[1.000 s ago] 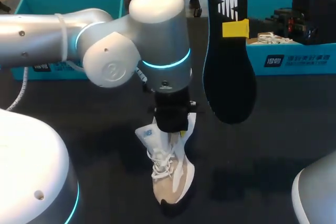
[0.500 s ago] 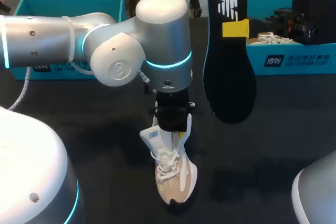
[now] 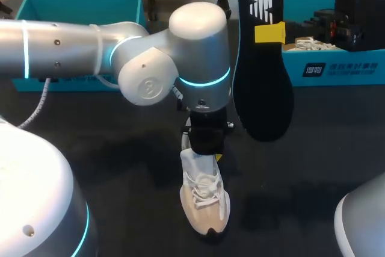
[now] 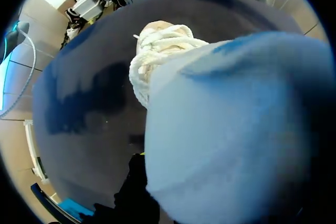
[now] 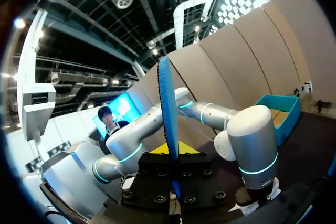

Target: Take the shoe out of the shoebox, open the shoe tongue, remove and reinsert the insole, then place the shoe into the shoebox

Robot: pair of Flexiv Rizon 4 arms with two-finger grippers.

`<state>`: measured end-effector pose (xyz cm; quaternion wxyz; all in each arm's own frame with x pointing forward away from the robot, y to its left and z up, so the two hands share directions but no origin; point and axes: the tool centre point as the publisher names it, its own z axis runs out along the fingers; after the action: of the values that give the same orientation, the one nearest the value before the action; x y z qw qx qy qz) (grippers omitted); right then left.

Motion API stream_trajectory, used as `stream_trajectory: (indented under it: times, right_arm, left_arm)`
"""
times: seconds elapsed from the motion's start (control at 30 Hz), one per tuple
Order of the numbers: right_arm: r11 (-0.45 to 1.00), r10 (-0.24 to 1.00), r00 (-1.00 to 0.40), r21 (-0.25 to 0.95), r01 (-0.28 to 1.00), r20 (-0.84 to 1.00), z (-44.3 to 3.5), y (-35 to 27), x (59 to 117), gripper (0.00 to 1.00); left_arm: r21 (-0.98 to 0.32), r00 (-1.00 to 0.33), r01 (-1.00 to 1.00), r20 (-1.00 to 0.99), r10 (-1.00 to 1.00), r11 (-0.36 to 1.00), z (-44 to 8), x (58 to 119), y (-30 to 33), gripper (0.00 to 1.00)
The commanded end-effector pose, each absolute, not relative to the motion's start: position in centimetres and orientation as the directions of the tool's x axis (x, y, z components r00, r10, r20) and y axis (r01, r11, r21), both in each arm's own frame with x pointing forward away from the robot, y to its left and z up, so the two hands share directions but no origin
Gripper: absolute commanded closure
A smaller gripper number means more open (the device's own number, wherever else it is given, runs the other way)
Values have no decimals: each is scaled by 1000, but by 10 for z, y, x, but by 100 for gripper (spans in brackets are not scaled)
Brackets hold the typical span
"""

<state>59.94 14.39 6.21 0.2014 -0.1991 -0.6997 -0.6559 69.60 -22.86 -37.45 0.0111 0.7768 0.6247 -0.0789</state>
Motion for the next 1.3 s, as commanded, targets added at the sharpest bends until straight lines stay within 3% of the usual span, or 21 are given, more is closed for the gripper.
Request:
stream_trajectory:
  times: [0.03,0.1,0.17,0.23,0.27,0.3,0.6,0.97,1.3]
  right_arm:
    - [63,13,-839,837,544,544,62,147,602,100]
    - [63,13,-839,837,544,544,62,147,602,100]
    - [63,13,-839,837,544,544,62,147,602,100]
    - [63,13,-839,837,544,544,62,147,602,100]
    - [63,13,-839,837,544,544,62,147,602,100]
    - [63,13,-839,837,544,544,62,147,602,100]
    - [63,13,-839,837,544,544,62,147,602,100]
    - [63,13,-839,837,544,544,62,147,602,100]
    - [63,13,-839,837,544,544,62,147,602,100]
  left_arm:
    - [-61,217,972,-135,967,-227,-377,694,-234,100]
    - [-57,218,972,-138,966,-227,-374,694,-235,100]
    - [-48,219,972,-147,964,-228,-372,693,-236,69]
    - [-37,218,973,-152,964,-226,-369,693,-236,47]
    - [-33,216,974,-152,965,-223,-368,693,-235,21]
    - [-31,214,975,-158,964,-221,-366,694,-235,1]
    - [60,149,989,-339,929,-137,-318,710,-226,0]
    - [125,115,992,-726,678,-34,-213,721,-209,0]
    - [125,115,992,-726,678,-34,-213,721,-209,0]
